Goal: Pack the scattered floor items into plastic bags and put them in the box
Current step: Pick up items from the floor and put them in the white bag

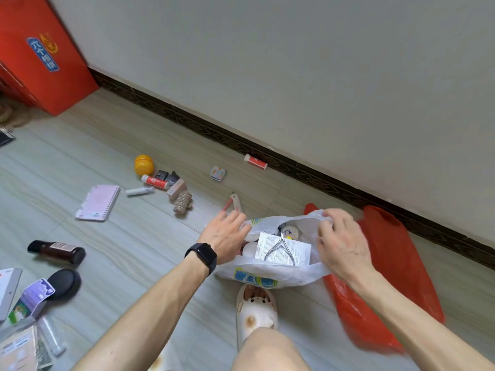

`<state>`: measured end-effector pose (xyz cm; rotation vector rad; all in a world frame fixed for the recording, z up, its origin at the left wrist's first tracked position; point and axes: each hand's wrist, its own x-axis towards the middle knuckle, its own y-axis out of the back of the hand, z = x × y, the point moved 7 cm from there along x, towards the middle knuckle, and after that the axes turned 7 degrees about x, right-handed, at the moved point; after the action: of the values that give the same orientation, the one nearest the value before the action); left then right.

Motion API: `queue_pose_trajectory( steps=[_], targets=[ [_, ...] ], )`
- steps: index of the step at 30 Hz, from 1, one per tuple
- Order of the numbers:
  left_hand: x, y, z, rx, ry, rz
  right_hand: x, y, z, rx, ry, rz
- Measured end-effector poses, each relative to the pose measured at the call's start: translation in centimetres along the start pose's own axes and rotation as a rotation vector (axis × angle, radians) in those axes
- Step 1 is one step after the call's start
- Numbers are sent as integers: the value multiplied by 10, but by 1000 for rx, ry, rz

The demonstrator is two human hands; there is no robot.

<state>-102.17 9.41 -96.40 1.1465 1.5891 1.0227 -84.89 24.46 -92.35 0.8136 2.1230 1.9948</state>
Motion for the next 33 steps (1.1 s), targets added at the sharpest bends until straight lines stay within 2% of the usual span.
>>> queue_pose_trajectory(
  steps=[1,2,5,7,9,13,17,20,26,33],
  targets=[
    [2,-1,11,-52,-72,-15,-1,-6,-11,73,90,-41],
    [4,-6,21,-98,-112,-73,-1,-17,-17,127,108,-160],
    [13,-25,24,-151,-34,-203,-2,-48,0,120,-72,-512],
    [19,-39,13,-160,51,-209,4,-54,18,7,-119,-564],
    [22,-55,1,-84,45,-239,9,-63,28,-137,-77,-621],
    [35,-74,-21,-4,26,-221,7,-80,46,-275,-117,-835],
    [38,-75,-30,21,63,-292,3,-83,49,-305,-146,-944],
    [30,-46,-30,14,38,-276,6,-67,36,-240,-153,-889],
    [-5,25,-45,-338,137,-126,24,-1,-10,-101,-118,-625],
    [-94,64,-103,-162,268,-81,58,39,-126,247,139,-407]
  ],
)
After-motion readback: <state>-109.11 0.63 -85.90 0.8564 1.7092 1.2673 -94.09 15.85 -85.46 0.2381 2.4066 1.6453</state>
